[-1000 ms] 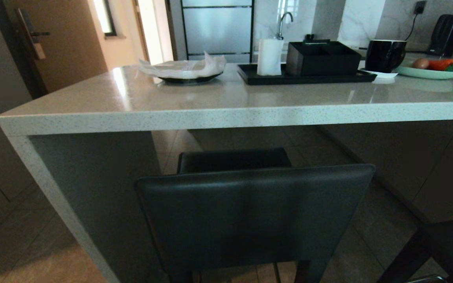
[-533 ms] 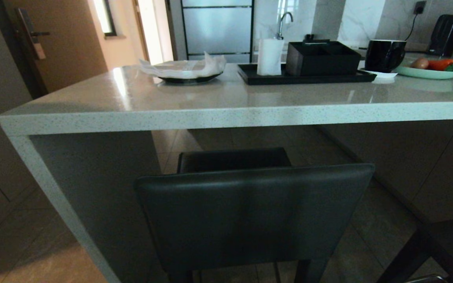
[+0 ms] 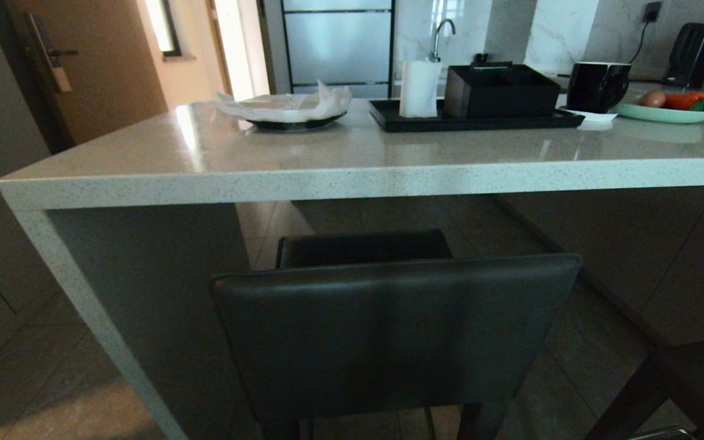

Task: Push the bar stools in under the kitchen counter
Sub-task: Pull the gray chair out from under the dining table

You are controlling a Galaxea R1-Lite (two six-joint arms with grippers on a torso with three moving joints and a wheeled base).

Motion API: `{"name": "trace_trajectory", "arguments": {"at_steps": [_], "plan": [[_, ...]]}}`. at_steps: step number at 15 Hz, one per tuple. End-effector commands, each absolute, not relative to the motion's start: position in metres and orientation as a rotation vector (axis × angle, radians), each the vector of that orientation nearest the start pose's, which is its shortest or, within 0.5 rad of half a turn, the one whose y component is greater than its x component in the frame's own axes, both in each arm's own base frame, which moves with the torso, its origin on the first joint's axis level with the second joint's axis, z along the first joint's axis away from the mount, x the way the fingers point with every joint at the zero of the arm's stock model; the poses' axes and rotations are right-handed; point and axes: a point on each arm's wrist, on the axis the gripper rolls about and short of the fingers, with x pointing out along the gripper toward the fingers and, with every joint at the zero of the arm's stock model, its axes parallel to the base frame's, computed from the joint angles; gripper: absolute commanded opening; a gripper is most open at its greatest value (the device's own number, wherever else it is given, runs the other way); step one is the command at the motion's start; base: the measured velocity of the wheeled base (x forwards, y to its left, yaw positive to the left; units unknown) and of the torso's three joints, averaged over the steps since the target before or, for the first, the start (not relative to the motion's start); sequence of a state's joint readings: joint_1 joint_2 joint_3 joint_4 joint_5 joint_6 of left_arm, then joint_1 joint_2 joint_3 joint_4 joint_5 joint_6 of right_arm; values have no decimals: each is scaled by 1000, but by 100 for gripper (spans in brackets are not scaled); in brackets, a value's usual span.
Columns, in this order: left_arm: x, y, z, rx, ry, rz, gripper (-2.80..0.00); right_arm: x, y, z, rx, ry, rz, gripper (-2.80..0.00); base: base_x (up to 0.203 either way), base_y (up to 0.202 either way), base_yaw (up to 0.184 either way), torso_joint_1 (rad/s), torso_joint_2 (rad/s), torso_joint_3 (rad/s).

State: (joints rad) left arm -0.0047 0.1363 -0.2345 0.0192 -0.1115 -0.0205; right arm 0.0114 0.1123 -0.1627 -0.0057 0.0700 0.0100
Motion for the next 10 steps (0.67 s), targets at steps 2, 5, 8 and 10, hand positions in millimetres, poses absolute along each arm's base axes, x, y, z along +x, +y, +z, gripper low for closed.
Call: {"name": "trace_trajectory", "arguments": {"at_steps": [2, 5, 8, 10], "plan": [[6, -5, 177, -47, 6, -308, 0, -8, 2, 142, 14, 40, 195, 0, 0, 0, 0, 0, 0, 0], [17, -13, 176, -66, 16, -638, 0, 3, 6, 150, 24, 80, 386, 0, 0, 0, 0, 0, 0, 0], [29, -17, 171, -106, 107, -727, 0, 17, 11, 157, 38, 155, 518, 0, 0, 0, 0, 0, 0, 0], [33, -18, 170, -155, 143, -724, 0, 32, 14, 162, 54, 182, 521, 0, 0, 0, 0, 0, 0, 0]]}}
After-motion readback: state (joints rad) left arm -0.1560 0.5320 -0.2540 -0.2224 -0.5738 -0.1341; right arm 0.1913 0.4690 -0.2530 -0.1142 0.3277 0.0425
